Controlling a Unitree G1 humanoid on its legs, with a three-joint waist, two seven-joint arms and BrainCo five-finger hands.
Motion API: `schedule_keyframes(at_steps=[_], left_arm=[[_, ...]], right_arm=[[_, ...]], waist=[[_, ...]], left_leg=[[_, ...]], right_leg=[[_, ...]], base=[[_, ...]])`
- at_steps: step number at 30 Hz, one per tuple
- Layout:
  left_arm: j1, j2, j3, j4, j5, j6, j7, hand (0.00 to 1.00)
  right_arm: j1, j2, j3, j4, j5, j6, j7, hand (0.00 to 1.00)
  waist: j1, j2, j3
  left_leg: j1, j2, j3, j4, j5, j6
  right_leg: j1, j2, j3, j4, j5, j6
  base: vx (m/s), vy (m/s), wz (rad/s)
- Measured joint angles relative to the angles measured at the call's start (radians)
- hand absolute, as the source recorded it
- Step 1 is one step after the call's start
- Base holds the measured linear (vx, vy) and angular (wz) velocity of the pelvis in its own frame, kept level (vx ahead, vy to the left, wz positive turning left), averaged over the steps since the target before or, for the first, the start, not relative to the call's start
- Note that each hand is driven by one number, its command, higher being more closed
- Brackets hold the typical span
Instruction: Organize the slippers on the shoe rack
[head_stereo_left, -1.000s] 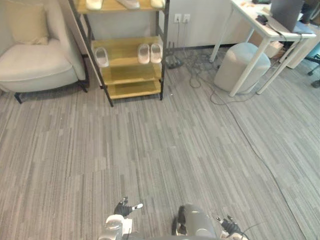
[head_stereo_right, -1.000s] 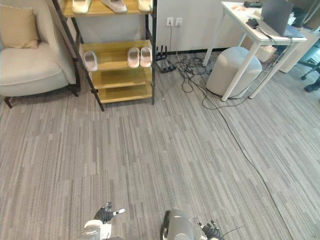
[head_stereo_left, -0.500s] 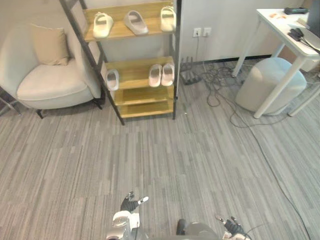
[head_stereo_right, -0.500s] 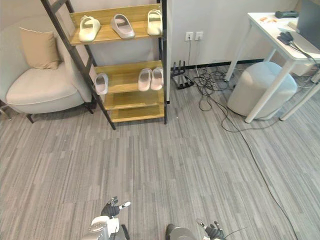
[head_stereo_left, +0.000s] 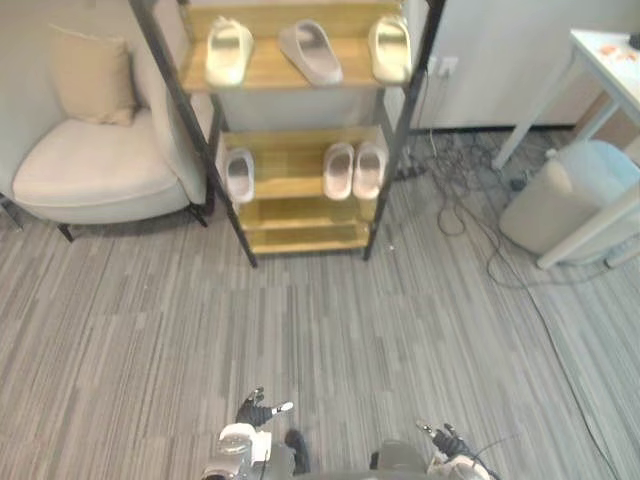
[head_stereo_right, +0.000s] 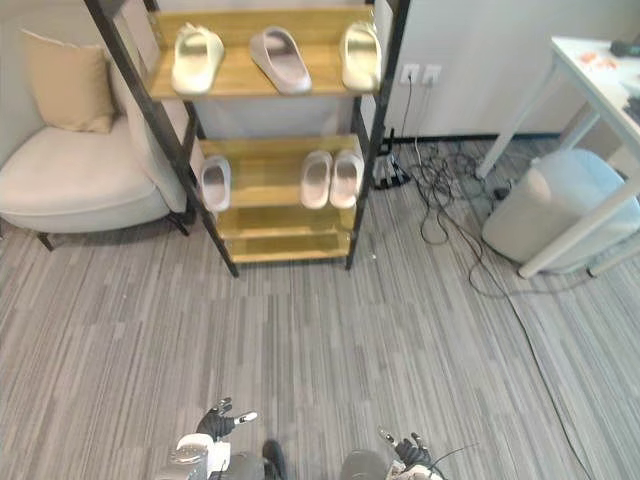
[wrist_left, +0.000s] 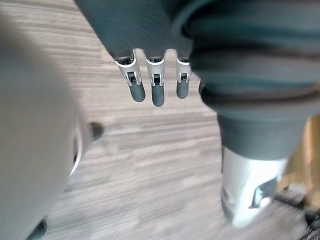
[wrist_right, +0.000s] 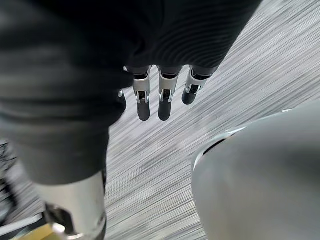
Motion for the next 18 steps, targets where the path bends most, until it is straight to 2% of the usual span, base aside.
schedule_keyframes(at_steps=[1, 2, 3, 4, 5, 6, 7, 9, 11, 13, 14, 16, 18], left_arm=[[-0.009, -0.002, -0.001, 0.003, 0.000, 0.001, 0.000, 0.00], [-0.007, -0.002, -0.001, 0.003, 0.000, 0.001, -0.001, 0.00], [-0.005, -0.002, -0.001, 0.004, 0.001, 0.002, -0.001, 0.00], [0.004, 0.006, -0.002, 0.003, 0.002, 0.000, -0.002, 0.00], [0.004, 0.004, 0.002, 0.014, 0.003, 0.002, -0.005, 0.00], [0.004, -0.005, 0.006, 0.019, 0.002, 0.002, -0.005, 0.00], [0.003, -0.017, 0.011, 0.024, 0.006, 0.000, -0.013, 0.00], [0.000, -0.036, 0.026, 0.023, 0.021, 0.000, -0.015, 0.00], [0.000, -0.053, 0.091, -0.011, 0.020, 0.001, -0.017, 0.00], [0.005, -0.060, 0.121, -0.061, 0.018, -0.003, -0.017, 0.00], [0.008, -0.063, 0.120, -0.072, 0.016, -0.003, -0.017, 0.00], [0.011, -0.078, 0.118, -0.089, 0.014, -0.005, -0.018, 0.00], [0.008, -0.080, 0.104, -0.094, 0.007, -0.004, -0.017, 0.00]], right_arm=[[-0.003, 0.000, 0.000, -0.013, 0.000, -0.002, 0.002, 0.00], [-0.012, -0.001, 0.000, -0.015, 0.002, -0.004, 0.002, 0.00], [-0.014, -0.002, 0.000, -0.015, 0.002, -0.004, 0.002, 0.00], [-0.009, -0.001, -0.001, -0.010, 0.002, -0.002, 0.002, 0.00], [0.000, -0.012, -0.009, -0.004, 0.005, 0.001, 0.002, 0.00], [-0.004, -0.020, -0.010, -0.004, 0.003, 0.002, 0.002, 0.00], [-0.005, -0.034, -0.012, -0.005, -0.001, 0.003, 0.003, 0.00], [-0.002, -0.034, -0.030, -0.004, -0.005, 0.004, 0.002, 0.00], [0.013, -0.036, -0.015, -0.008, -0.004, 0.011, 0.001, 0.00], [0.025, -0.026, 0.006, -0.016, -0.003, 0.012, 0.000, 0.00], [0.026, -0.018, 0.015, -0.019, 0.003, 0.013, -0.001, 0.00], [0.029, -0.002, 0.018, -0.031, 0.007, 0.014, -0.001, 0.00], [0.023, 0.003, 0.019, -0.036, 0.008, 0.014, 0.000, 0.00]], waist=[[-0.003, 0.006, 0.004], [-0.009, 0.010, 0.009], [-0.013, 0.009, 0.010], [-0.020, -0.012, 0.007], [-0.022, -0.008, 0.009], [-0.014, 0.014, 0.008], [-0.008, 0.032, 0.005], [-0.015, 0.047, 0.002], [-0.017, 0.043, 0.008], [0.002, 0.026, 0.019], [0.005, 0.018, 0.018], [0.007, 0.014, 0.011], [0.008, 0.011, 0.009]], left_leg=[[0.021, 0.020, -0.007, -0.018, 0.000, 0.000], [0.037, 0.038, -0.028, -0.033, -0.003, -0.004], [0.044, 0.044, -0.033, -0.035, -0.007, -0.010], [0.074, 0.036, -0.047, -0.049, -0.029, -0.046], [0.111, 0.054, -0.069, -0.052, -0.065, -0.104], [0.122, 0.073, -0.068, -0.051, -0.070, -0.111], [0.117, 0.096, -0.065, -0.021, -0.060, -0.127], [0.064, 0.123, -0.076, 0.100, -0.052, -0.140], [-0.092, 0.197, -0.082, 0.486, -0.039, -0.165], [-0.184, 0.271, -0.032, 0.758, -0.053, -0.147], [-0.211, 0.288, -0.008, 0.783, -0.061, -0.138], [-0.254, 0.292, 0.033, 0.735, -0.077, -0.140], [-0.291, 0.229, 0.053, 0.472, -0.081, -0.136]], right_leg=[[-0.050, 0.033, -0.015, -0.124, 0.006, -0.007], [-0.078, 0.061, -0.010, -0.288, 0.059, -0.005], [-0.082, 0.068, -0.005, -0.356, 0.094, -0.001], [-0.074, 0.075, 0.031, -0.552, 0.239, 0.007], [-0.058, 0.090, 0.038, -0.541, 0.357, -0.066], [-0.057, 0.106, 0.030, -0.531, 0.352, -0.060], [-0.057, 0.119, 0.026, -0.506, 0.304, -0.074], [-0.033, 0.132, 0.011, -0.511, 0.268, -0.087], [0.059, 0.148, 0.005, -0.561, 0.241, -0.098], [0.167, 0.158, 0.003, -0.578, 0.199, -0.117], [0.204, 0.157, 0.004, -0.585, 0.188, -0.119], [0.249, 0.151, 0.013, -0.617, 0.178, -0.111], [0.294, 0.117, 0.034, -0.645, 0.170, -0.089]], base=[[0.44, -0.101, 0.41], [0.45, -0.130, 0.43], [0.55, -0.223, 0.59], [0.56, -0.250, 0.61], [0.47, -0.211, 0.45], [0.38, -0.164, 0.08], [0.44, -0.222, -0.06], [0.48, -0.250, 0.19], [0.40, -0.197, 0.20], [0.38, -0.113, -0.14], [0.36, -0.047, -0.16], [0.26, 0.030, -0.12], [0.30, 0.125, -0.20]])
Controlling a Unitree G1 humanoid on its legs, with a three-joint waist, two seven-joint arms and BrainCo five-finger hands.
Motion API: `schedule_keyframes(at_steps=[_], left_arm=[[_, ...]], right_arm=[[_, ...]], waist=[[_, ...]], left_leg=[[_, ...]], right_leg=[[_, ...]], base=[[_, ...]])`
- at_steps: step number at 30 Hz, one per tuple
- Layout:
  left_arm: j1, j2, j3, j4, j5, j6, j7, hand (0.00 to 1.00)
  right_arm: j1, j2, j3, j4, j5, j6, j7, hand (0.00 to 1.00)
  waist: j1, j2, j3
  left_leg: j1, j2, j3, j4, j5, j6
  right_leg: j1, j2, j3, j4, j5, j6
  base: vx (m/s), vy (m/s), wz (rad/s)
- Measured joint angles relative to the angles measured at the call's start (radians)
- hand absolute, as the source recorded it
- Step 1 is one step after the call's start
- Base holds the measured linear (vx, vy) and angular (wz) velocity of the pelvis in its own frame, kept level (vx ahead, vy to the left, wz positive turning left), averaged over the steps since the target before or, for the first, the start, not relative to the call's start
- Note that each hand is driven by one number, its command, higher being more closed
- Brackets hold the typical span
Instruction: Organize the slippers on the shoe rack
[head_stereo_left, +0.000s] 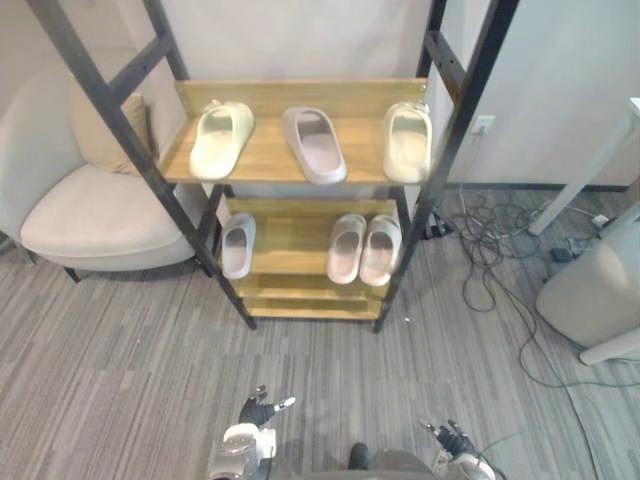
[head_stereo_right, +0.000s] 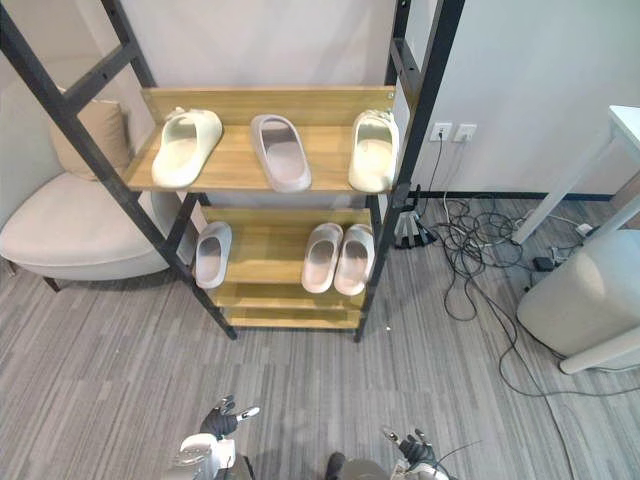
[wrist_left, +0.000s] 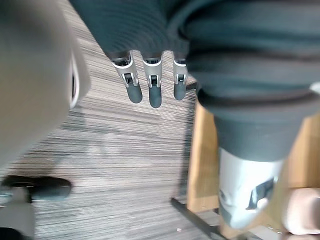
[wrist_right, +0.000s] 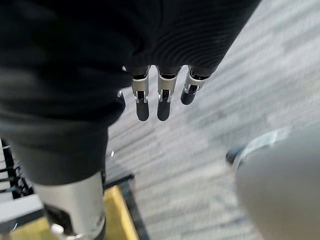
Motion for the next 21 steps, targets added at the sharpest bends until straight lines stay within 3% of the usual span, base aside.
schedule_keyframes(at_steps=[1, 2, 4, 5, 6, 8, 9, 10, 12, 13, 14, 16, 18, 19, 20, 21], left_arm=[[-0.001, 0.001, -0.005, 0.002, -0.001, 0.000, 0.000, 0.00], [-0.008, 0.005, -0.034, 0.013, -0.004, 0.000, 0.001, 0.00], [-0.006, 0.007, -0.063, 0.023, -0.005, -0.001, 0.002, 0.00], [-0.012, 0.011, -0.066, 0.040, -0.005, -0.002, 0.002, 0.00], [-0.014, 0.019, -0.067, 0.045, -0.005, 0.001, 0.002, 0.00], [-0.015, 0.064, -0.078, 0.059, -0.005, -0.001, 0.002, 0.00], [-0.015, 0.068, -0.079, 0.060, -0.005, 0.000, 0.002, 0.00], [-0.014, 0.081, -0.095, 0.066, -0.005, 0.000, 0.002, 0.00], [-0.014, 0.081, -0.099, 0.082, -0.005, 0.001, 0.000, 0.00], [-0.010, 0.085, -0.108, 0.091, -0.006, 0.001, 0.000, 0.00], [-0.007, 0.093, -0.118, 0.100, -0.006, 0.003, 0.000, 0.00], [-0.002, 0.105, -0.139, 0.103, -0.007, 0.003, 0.000, 0.00], [0.003, 0.109, -0.138, 0.104, -0.007, 0.003, 0.000, 0.00], [0.009, 0.114, -0.138, 0.109, -0.007, 0.003, 0.000, 0.00], [0.014, 0.121, -0.138, 0.111, -0.006, 0.004, -0.001, 0.00], [0.011, 0.125, -0.137, 0.112, -0.006, 0.003, -0.002, 0.00]], right_arm=[[-0.001, 0.000, 0.000, 0.001, 0.000, 0.000, 0.000, 0.00], [-0.001, -0.006, -0.005, 0.010, 0.000, 0.000, -0.002, 0.00], [-0.001, -0.016, -0.016, 0.032, -0.001, 0.001, -0.002, 0.00], [-0.005, -0.011, -0.026, 0.052, 0.001, 0.001, -0.004, 0.00], [-0.007, -0.005, -0.025, 0.057, 0.003, 0.001, -0.003, 0.00], [-0.007, 0.024, -0.020, 0.071, -0.004, 0.001, 0.000, 0.00], [-0.006, 0.025, -0.020, 0.073, -0.004, 0.001, 0.000, 0.00], [-0.004, 0.025, -0.026, 0.073, -0.005, 0.001, 0.000, 0.00], [-0.007, 0.013, -0.035, 0.067, -0.012, 0.000, 0.002, 0.00], [-0.009, 0.004, -0.037, 0.060, -0.020, 0.000, 0.004, 0.00], [-0.012, -0.002, -0.037, 0.058, -0.023, -0.001, 0.006, 0.00], [-0.016, -0.004, -0.036, 0.059, -0.023, -0.001, 0.009, 0.00], [-0.018, -0.004, -0.031, 0.063, -0.023, -0.001, 0.009, 0.00], [-0.018, -0.002, -0.027, 0.062, -0.024, -0.001, 0.009, 0.00], [-0.016, 0.001, -0.026, 0.065, -0.025, 0.000, 0.010, 0.00], [-0.015, -0.001, -0.026, 0.071, -0.023, 0.002, 0.011, 0.00]], waist=[[0.000, 0.000, 0.000], [0.000, -0.001, 0.000], [0.003, 0.019, -0.003], [0.004, 0.016, -0.008], [0.004, 0.005, -0.014], [0.004, -0.053, -0.028], [0.004, -0.058, -0.031], [0.004, -0.057, -0.032], [0.007, -0.034, -0.024], [0.003, -0.023, -0.020], [-0.006, -0.020, -0.017], [-0.007, -0.022, -0.018], [-0.008, -0.023, -0.019], [-0.015, -0.022, -0.022], [-0.016, -0.042, -0.032], [-0.015, -0.055, -0.035]], left_leg=[[-0.002, -0.023, -0.003, -0.074, 0.005, -0.004], [0.000, -0.092, -0.042, -0.272, 0.051, 0.000], [0.023, -0.146, -0.100, -0.497, 0.225, -0.017], [0.052, -0.165, -0.101, -0.512, 0.301, 0.042], [0.057, -0.174, -0.097, -0.518, 0.302, 0.039], [0.074, -0.219, -0.063, -0.518, 0.255, 0.074], [0.076, -0.224, -0.056, -0.517, 0.247, 0.077], [0.087, -0.234, -0.049, -0.502, 0.211, 0.091], [0.116, -0.230, -0.027, -0.499, 0.168, 0.091], [0.148, -0.234, -0.018, -0.503, 0.148, 0.098], [0.171, -0.240, -0.018, -0.503, 0.131, 0.104], [0.203, -0.242, -0.025, -0.508, 0.118, 0.107], [0.231, -0.238, -0.033, -0.520, 0.116, 0.104], [0.246, -0.231, -0.050, -0.519, 0.116, 0.097], [0.246, -0.246, -0.066, -0.518, 0.112, 0.090], [0.247, -0.255, -0.074, -0.519, 0.109, 0.086]], right_leg=[[0.006, -0.011, 0.004, -0.005, -0.001, 0.007], [0.016, -0.041, 0.011, -0.014, -0.005, 0.031], [0.036, -0.052, 0.027, -0.025, -0.022, 0.074], [0.057, -0.061, 0.048, -0.036, -0.035, 0.102], [0.062, -0.072, 0.053, -0.041, -0.028, 0.113], [0.070, -0.121, 0.065, -0.051, -0.024, 0.125], [0.070, -0.127, 0.067, -0.049, -0.022, 0.129], [0.064, -0.140, 0.072, -0.019, -0.010, 0.149], [0.005, -0.149, 0.099, 0.130, -0.012, 0.152], [-0.073, -0.163, 0.109, 0.304, -0.009, 0.158], [-0.127, -0.183, 0.105, 0.435, -0.019, 0.173], [-0.171, -0.190, 0.067, 0.507, -0.075, 0.169], [-0.185, -0.178, 0.025, 0.472, -0.108, 0.151], [-0.184, -0.142, 0.006, 0.328, -0.104, 0.141], [-0.178, -0.124, 0.008, 0.166, -0.005, 0.103], [-0.178, -0.122, 0.009, 0.138, 0.011, 0.102]], base=[[0.32, 0.189, -0.12], [0.30, 0.232, -0.11], [0.28, 0.257, -0.20], [0.22, 0.214, -0.21], [0.27, 0.235, -0.25], [0.26, 0.205, -0.21], [0.24, 0.206, -0.26], [0.25, 0.259, -0.38], [0.20, 0.259, -0.42], [0.14, 0.226, -0.19], [0.18, 0.249, -0.10], [0.20, 0.083, 0.16], [0.22, -0.007, 0.26], [0.24, -0.095, 0.44], [0.24, -0.119, 0.46], [0.24, -0.136, 0.35]])
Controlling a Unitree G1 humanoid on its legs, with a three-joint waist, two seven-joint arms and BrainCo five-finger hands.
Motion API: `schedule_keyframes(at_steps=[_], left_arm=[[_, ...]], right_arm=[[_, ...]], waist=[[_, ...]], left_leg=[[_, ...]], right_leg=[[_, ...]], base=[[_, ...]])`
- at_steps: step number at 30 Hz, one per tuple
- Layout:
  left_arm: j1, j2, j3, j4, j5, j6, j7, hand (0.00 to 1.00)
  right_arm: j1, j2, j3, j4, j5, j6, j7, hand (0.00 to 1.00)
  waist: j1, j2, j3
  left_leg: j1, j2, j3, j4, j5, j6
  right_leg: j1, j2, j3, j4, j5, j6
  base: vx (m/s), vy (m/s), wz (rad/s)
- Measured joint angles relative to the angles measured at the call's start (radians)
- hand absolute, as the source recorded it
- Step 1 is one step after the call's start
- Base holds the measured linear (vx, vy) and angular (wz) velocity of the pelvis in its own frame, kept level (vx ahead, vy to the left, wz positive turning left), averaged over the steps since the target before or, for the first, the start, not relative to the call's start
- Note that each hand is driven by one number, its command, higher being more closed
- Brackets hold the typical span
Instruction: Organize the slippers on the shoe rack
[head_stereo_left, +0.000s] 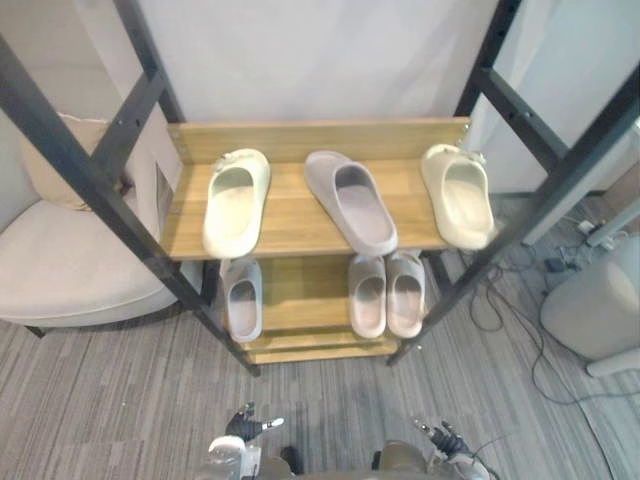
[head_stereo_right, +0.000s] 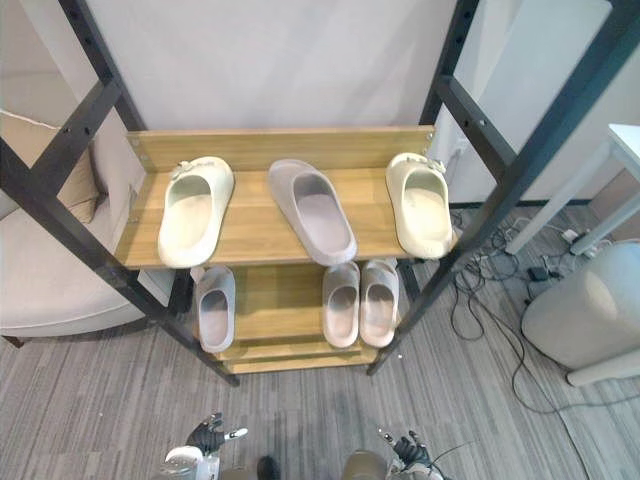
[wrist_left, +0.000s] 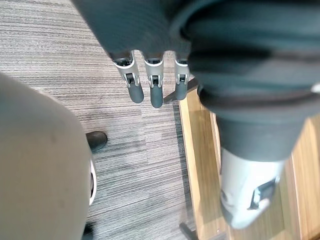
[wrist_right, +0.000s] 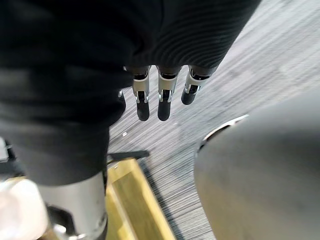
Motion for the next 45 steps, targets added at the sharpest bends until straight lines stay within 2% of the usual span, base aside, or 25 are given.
schedule_keyframes(at_steps=[2, 4, 10, 14, 19, 20, 22, 23, 24, 33, 36, 38, 45], left_arm=[[-0.003, -0.023, 0.000, 0.011, 0.000, 0.001, 0.002, 0.00], [0.006, -0.036, 0.002, 0.018, 0.000, 0.003, 0.004, 0.00], [-0.005, -0.046, 0.001, 0.025, 0.002, -0.002, 0.001, 0.00], [-0.009, -0.040, 0.000, 0.025, 0.019, -0.002, 0.001, 0.00], [-0.009, -0.039, -0.001, 0.026, 0.020, -0.002, 0.003, 0.00], [-0.009, -0.036, -0.016, 0.025, 0.021, -0.002, 0.005, 0.00], [-0.010, -0.033, -0.029, 0.024, 0.024, -0.002, 0.006, 0.00], [-0.011, -0.029, -0.049, 0.023, 0.029, -0.002, 0.006, 0.00], [-0.011, -0.027, -0.059, 0.022, 0.036, -0.002, 0.007, 0.00], [-0.007, -0.017, -0.133, 0.012, 0.051, -0.002, 0.008, 0.00], [-0.006, -0.018, -0.152, 0.013, 0.059, -0.002, 0.008, 0.00], [-0.006, -0.021, -0.167, 0.015, 0.060, -0.002, 0.007, 0.00], [-0.012, -0.034, -0.199, 0.017, 0.081, -0.005, 0.003, 0.00]], right_arm=[[-0.001, -0.022, -0.010, 0.015, -0.001, -0.001, 0.000, 0.00], [-0.002, -0.032, -0.012, 0.026, 0.000, -0.001, 0.000, 0.00], [0.016, -0.037, -0.010, 0.031, 0.000, -0.001, -0.004, 0.00], [0.022, -0.030, 0.004, 0.031, 0.000, -0.003, -0.013, 0.00], [0.028, -0.027, 0.054, 0.003, -0.001, -0.009, -0.021, 0.00], [0.057, -0.020, 0.110, -0.104, -0.011, -0.010, -0.038, 0.00], [0.084, -0.016, 0.133, -0.189, -0.033, -0.011, -0.042, 0.00], [0.115, -0.016, 0.155, -0.301, -0.061, -0.014, -0.049, 0.00], [0.144, -0.016, 0.162, -0.404, -0.080, -0.017, -0.052, 0.00], [0.324, 0.004, 0.194, -0.973, -0.258, -0.033, -0.058, 0.00], [0.353, 0.005, 0.205, -1.080, -0.285, -0.040, -0.058, 0.00], [0.362, 0.004, 0.231, -1.186, -0.316, -0.063, -0.058, 0.00], [0.357, -0.003, 0.341, -1.365, -0.405, -0.106, -0.052, 0.00]], waist=[[0.004, 0.054, -0.008], [0.004, 0.068, -0.014], [0.003, 0.062, -0.038], [0.003, 0.038, -0.034], [0.007, 0.033, -0.036], [0.007, 0.033, -0.036], [0.005, 0.031, -0.037], [0.003, 0.029, -0.037], [-0.001, 0.027, -0.038], [-0.015, 0.017, -0.047], [-0.027, 0.017, -0.048], [-0.034, 0.017, -0.048], [-0.033, 0.015, -0.050]], left_leg=[[0.010, 0.034, -0.019, -0.003, -0.006, -0.015], [0.032, 0.049, -0.021, -0.007, -0.014, -0.027], [0.064, 0.061, -0.034, -0.008, -0.019, -0.033], [0.070, 0.047, -0.051, -0.006, -0.019, -0.033], [0.073, 0.033, -0.059, -0.006, -0.027, -0.021], [0.068, 0.030, -0.059, -0.004, -0.039, -0.017], [0.063, 0.028, -0.058, -0.003, -0.041, -0.014], [0.060, 0.024, -0.058, -0.003, -0.041, -0.013], [0.060, 0.021, -0.057, -0.003, -0.044, -0.010], [0.033, 0.021, -0.043, -0.001, -0.043, -0.007], [0.033, 0.021, -0.040, -0.001, -0.043, -0.007], [0.045, 0.022, -0.029, -0.004, -0.040, -0.008], [0.061, 0.023, -0.029, -0.004, -0.040, -0.008]], right_leg=[[0.051, 0.034, -0.005, -0.059, 0.020, -0.010], [0.096, 0.060, -0.007, -0.122, 0.030, -0.019], [0.181, 0.083, -0.008, -0.240, 0.069, -0.022], [0.216, 0.074, -0.009, -0.298, 0.099, -0.007], [0.226, 0.062, 0.005, -0.327, 0.129, 0.008], [0.219, 0.061, 0.014, -0.331, 0.135, 0.014], [0.213, 0.059, 0.019, -0.332, 0.140, 0.015], [0.208, 0.056, 0.024, -0.332, 0.144, 0.018], [0.205, 0.054, 0.030, -0.333, 0.145, 0.019], [0.172, 0.056, 0.059, -0.328, 0.170, 0.022], [0.170, 0.056, 0.067, -0.326, 0.171, 0.022], [0.172, 0.059, 0.078, -0.324, 0.171, 0.023], [0.176, 0.060, 0.078, -0.313, 0.165, 0.022]], base=[[0.26, -0.150, 0.06], [0.23, -0.143, -0.16], [0.10, -0.043, -0.06], [0.00, 0.024, 0.04], [-0.06, 0.065, -0.06], [-0.09, 0.067, -0.09], [-0.11, 0.054, -0.08], [-0.13, 0.033, -0.12], [-0.14, 0.020, -0.11], [-0.10, -0.011, -0.09], [-0.01, -0.008, -0.04], [0.03, -0.006, -0.12], [0.04, -0.008, 0.00]])
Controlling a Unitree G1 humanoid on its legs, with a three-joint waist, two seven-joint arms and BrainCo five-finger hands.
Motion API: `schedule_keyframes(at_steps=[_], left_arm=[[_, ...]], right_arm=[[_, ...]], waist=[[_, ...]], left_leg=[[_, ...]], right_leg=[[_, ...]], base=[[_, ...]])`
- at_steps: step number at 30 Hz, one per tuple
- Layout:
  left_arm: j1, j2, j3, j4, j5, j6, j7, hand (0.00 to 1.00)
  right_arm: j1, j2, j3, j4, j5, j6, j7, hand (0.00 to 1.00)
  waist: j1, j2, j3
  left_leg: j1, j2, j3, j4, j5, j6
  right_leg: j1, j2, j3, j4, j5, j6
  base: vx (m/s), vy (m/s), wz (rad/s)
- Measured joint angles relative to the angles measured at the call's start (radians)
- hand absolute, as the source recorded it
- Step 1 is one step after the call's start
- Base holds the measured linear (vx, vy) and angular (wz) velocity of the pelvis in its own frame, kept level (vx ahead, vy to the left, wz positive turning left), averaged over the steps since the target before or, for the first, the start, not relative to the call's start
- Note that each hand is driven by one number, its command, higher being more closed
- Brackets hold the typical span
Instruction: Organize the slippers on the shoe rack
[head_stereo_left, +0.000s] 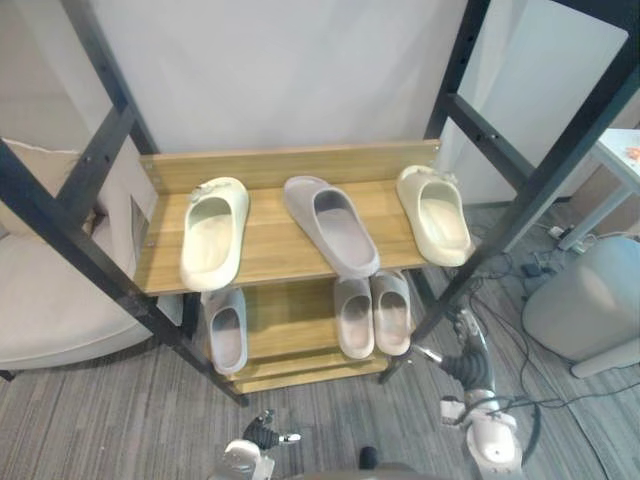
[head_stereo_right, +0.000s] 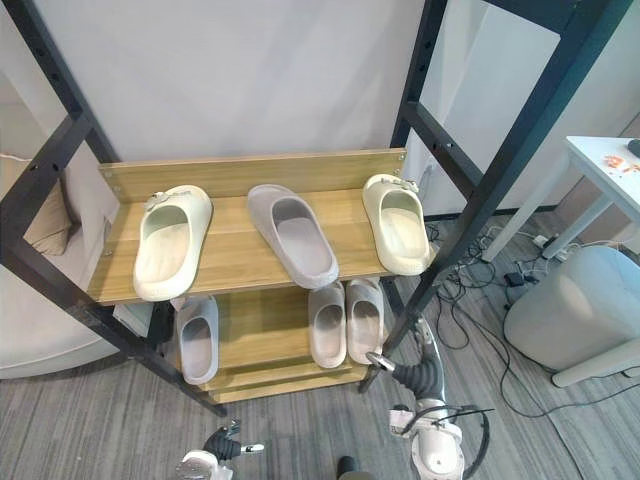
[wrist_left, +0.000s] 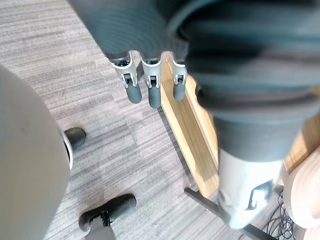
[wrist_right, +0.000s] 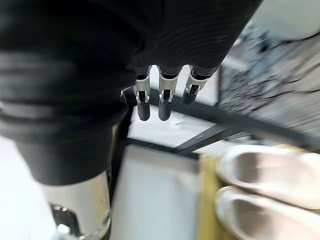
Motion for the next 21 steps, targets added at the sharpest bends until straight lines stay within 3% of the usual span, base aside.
schedule_keyframes(at_steps=[8, 21], left_arm=[[-0.006, -0.005, -0.025, 0.010, 0.020, -0.002, -0.003, 0.00], [-0.006, -0.005, -0.034, 0.009, 0.019, -0.001, -0.016, 0.00]], right_arm=[[-0.073, -0.064, 0.047, -0.111, -0.057, -0.033, -0.036, 0.00], [-0.363, -0.180, 0.035, -0.122, -0.065, -0.031, -0.082, 0.00]], waist=[[0.005, -0.013, -0.008], [0.009, -0.028, -0.022]], left_leg=[[0.001, -0.006, -0.023, -0.012, 0.000, 0.003], [-0.016, -0.026, -0.061, -0.021, 0.011, 0.019]], right_leg=[[-0.007, -0.012, -0.009, 0.041, -0.023, 0.007], [-0.007, -0.029, -0.031, 0.036, -0.024, 0.010]], base=[[-0.03, -0.011, 0.05], [0.01, -0.007, 0.10]])
